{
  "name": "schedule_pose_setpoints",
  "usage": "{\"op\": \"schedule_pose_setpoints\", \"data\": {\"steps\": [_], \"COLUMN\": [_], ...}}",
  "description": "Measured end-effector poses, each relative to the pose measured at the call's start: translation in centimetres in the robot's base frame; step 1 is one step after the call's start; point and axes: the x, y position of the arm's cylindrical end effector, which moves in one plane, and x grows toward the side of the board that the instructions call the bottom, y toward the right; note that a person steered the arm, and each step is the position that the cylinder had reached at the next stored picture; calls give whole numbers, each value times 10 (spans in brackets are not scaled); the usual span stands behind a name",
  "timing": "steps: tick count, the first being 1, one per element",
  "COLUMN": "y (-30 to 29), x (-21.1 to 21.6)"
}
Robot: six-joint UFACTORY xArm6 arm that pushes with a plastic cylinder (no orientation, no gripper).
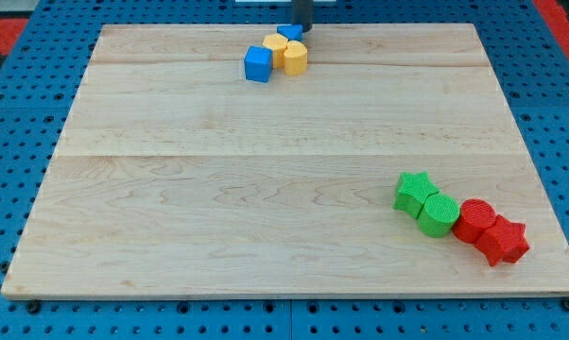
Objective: Separate yellow hexagon from the group of blocks
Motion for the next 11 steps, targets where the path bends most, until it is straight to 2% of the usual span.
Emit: {"op": "schedule_pose_setpoints", "data": {"steps": [2, 3, 4, 5, 7, 8, 10, 11], "y": [18, -16, -20, -43, -58, -58, -57, 25], "x": [40, 35, 2, 0, 45, 51, 128, 180]}}
